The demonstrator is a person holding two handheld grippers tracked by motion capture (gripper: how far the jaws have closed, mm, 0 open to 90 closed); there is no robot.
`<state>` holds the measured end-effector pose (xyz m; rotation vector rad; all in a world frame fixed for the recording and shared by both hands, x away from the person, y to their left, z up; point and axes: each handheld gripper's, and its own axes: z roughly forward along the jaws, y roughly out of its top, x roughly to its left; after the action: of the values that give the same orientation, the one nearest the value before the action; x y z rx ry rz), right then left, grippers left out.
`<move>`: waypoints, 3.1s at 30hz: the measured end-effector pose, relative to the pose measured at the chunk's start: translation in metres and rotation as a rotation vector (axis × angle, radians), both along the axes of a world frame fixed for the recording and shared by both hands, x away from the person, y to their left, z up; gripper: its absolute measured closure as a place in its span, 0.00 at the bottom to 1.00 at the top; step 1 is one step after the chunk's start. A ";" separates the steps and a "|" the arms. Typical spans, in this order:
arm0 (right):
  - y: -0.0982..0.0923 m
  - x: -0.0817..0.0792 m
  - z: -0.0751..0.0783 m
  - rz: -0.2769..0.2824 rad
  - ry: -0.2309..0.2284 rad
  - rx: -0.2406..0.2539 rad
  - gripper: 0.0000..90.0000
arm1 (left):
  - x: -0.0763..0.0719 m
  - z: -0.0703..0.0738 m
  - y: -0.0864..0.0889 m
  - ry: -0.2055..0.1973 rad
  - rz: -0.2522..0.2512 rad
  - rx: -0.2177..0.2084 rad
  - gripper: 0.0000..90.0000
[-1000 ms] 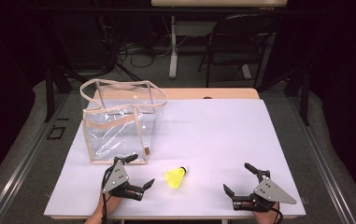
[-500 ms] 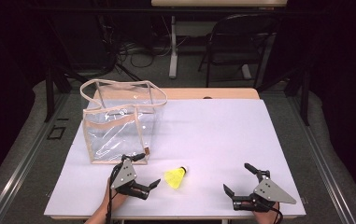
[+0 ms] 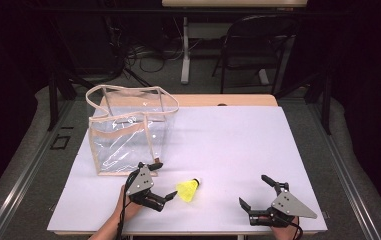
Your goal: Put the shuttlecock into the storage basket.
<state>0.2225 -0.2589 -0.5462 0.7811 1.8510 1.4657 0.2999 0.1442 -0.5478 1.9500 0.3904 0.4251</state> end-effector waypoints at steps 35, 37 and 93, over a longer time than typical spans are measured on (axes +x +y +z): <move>0.000 0.003 -0.003 0.004 0.028 -0.014 0.01 | 0.012 -0.003 -0.036 0.145 -0.087 0.242 0.58; 0.000 0.003 -0.003 0.005 0.032 -0.016 0.01 | 0.012 -0.002 -0.036 0.148 -0.092 0.245 0.61; 0.001 0.004 -0.006 0.018 0.048 -0.024 0.01 | 0.002 0.011 -0.035 0.116 -0.081 0.185 0.98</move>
<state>0.2261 -0.2575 -0.5520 0.7963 1.9133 1.4448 0.3020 0.1094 -0.5364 2.1692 0.3554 0.3051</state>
